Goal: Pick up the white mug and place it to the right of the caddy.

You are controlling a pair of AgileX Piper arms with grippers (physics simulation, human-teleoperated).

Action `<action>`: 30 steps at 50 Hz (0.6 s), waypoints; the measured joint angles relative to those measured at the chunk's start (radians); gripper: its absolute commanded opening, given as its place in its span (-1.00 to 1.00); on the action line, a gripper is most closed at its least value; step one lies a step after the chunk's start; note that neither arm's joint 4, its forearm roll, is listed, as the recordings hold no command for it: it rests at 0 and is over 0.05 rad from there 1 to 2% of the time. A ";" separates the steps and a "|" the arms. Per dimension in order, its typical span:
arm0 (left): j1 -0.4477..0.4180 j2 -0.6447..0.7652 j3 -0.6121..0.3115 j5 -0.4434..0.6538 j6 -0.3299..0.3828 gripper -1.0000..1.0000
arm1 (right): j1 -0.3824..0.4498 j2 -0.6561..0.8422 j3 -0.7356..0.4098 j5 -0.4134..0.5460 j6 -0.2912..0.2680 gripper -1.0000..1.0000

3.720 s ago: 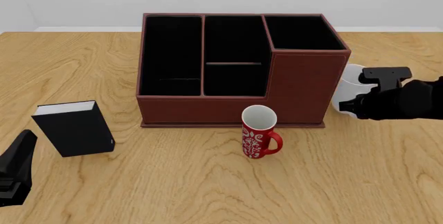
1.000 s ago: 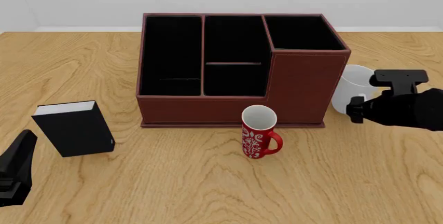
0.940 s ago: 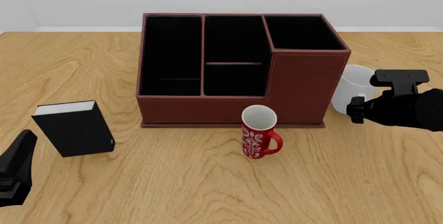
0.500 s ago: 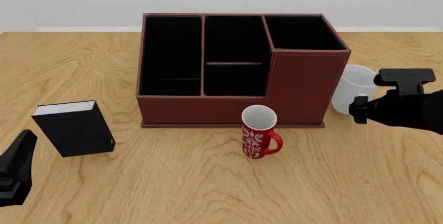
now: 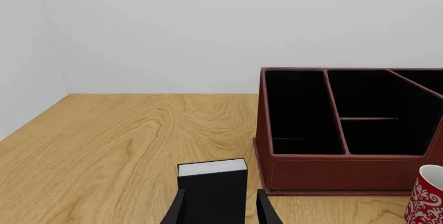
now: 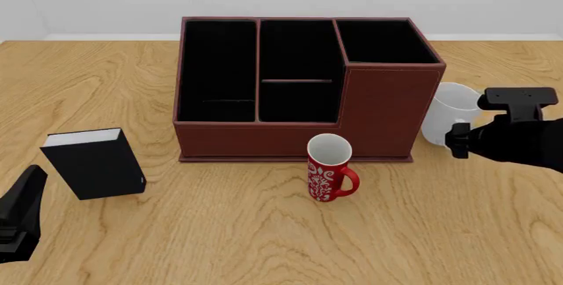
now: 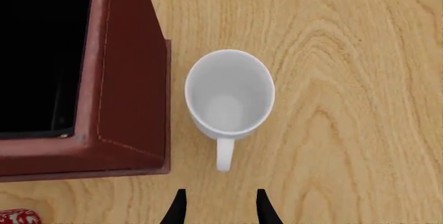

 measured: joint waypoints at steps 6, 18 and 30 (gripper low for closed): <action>0.000 0.000 0.000 0.000 0.000 1.00 | 0.001 -0.014 0.004 0.005 -0.001 1.00; 0.000 0.000 0.000 0.000 0.000 1.00 | 0.002 -0.050 0.010 0.021 -0.004 1.00; 0.000 0.000 0.000 0.000 0.000 1.00 | 0.000 -0.070 0.015 0.028 -0.007 1.00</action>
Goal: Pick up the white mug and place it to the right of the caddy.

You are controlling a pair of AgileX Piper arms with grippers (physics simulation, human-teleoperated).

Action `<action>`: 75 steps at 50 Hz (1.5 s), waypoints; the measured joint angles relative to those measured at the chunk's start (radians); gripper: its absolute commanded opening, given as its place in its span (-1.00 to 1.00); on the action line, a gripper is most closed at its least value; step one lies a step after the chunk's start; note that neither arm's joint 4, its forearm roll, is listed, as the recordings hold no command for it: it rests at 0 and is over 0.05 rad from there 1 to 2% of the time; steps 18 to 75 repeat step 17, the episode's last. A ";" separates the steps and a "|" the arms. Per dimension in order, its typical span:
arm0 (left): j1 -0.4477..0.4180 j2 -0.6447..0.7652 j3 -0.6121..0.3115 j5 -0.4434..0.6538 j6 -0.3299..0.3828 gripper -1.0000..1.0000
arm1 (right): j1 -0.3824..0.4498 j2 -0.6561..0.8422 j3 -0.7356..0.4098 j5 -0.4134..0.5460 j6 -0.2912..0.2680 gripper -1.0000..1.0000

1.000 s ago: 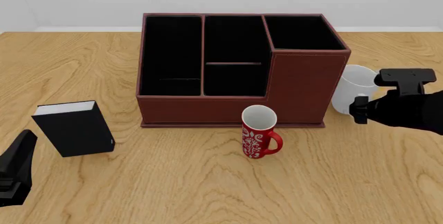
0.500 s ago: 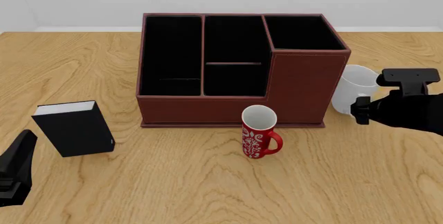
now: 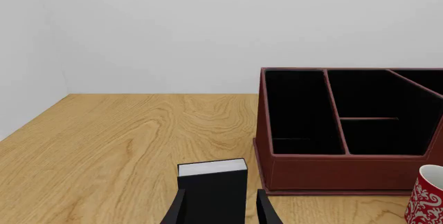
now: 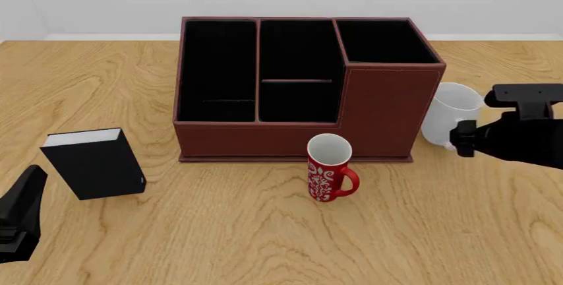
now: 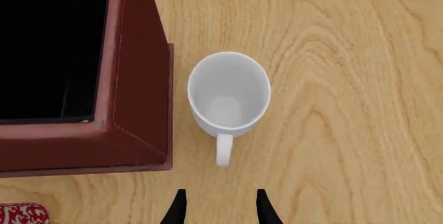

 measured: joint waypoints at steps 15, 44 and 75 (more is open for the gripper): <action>0.000 0.000 0.000 0.000 0.000 1.00 | 0.000 -0.051 0.003 0.028 -0.004 1.00; 0.000 0.000 0.000 0.000 0.000 1.00 | 0.000 -0.057 0.003 0.033 -0.005 1.00; 0.000 0.000 0.000 0.000 0.000 1.00 | 0.000 -0.057 0.003 0.033 -0.005 1.00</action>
